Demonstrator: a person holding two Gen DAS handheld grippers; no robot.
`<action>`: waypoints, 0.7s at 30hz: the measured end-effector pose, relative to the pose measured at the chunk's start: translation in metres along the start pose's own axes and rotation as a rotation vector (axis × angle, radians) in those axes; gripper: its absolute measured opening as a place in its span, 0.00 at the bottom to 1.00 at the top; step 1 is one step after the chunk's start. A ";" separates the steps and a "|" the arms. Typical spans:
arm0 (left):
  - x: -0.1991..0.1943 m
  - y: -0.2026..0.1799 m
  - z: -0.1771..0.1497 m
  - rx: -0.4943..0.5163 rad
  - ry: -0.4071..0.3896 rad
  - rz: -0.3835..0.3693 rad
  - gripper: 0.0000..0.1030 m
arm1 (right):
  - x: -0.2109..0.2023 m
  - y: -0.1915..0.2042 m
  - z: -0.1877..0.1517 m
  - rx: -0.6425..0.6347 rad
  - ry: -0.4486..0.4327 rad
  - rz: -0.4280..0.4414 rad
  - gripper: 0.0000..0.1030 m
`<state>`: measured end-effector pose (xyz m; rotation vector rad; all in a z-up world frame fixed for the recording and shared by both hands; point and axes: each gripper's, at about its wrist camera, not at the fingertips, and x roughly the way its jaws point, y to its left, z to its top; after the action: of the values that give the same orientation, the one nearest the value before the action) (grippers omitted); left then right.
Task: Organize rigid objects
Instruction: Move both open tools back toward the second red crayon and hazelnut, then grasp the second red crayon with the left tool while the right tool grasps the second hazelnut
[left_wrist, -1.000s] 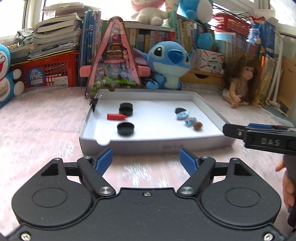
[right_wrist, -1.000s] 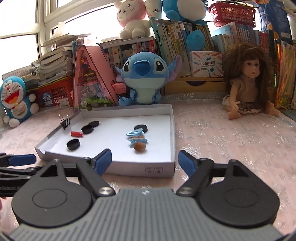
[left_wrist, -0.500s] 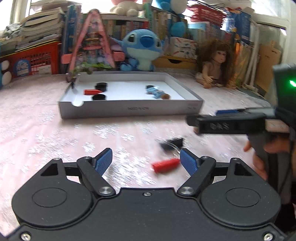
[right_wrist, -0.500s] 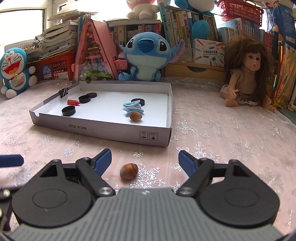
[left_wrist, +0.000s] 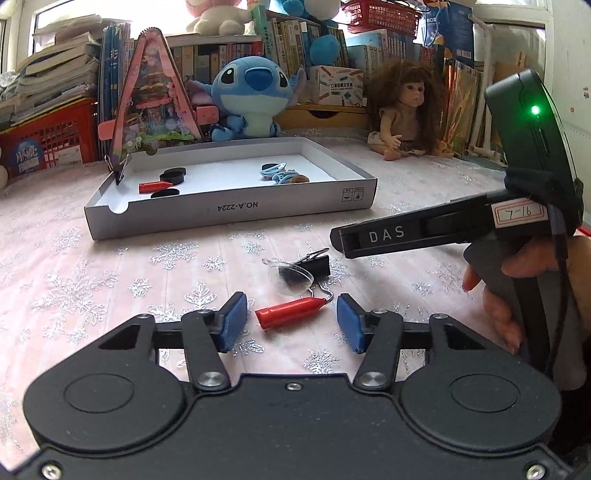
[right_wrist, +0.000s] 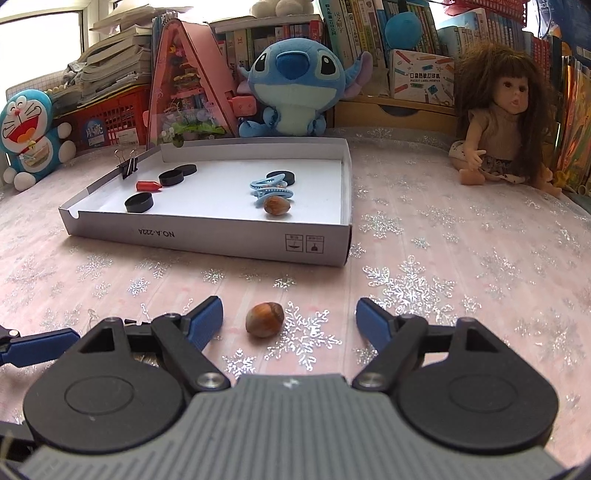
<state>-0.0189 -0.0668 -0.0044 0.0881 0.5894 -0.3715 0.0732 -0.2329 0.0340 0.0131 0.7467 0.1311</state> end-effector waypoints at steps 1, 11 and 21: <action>0.001 -0.002 0.000 0.006 -0.003 0.002 0.48 | 0.000 0.000 0.000 -0.001 0.001 -0.001 0.85; 0.001 -0.014 -0.003 0.062 -0.021 0.009 0.38 | 0.000 0.001 0.000 -0.006 0.002 -0.005 0.85; -0.009 0.006 -0.005 0.053 -0.014 -0.003 0.37 | 0.000 0.000 0.001 -0.006 0.000 -0.007 0.85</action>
<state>-0.0261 -0.0574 -0.0037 0.1351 0.5660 -0.3904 0.0737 -0.2326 0.0345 0.0046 0.7463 0.1262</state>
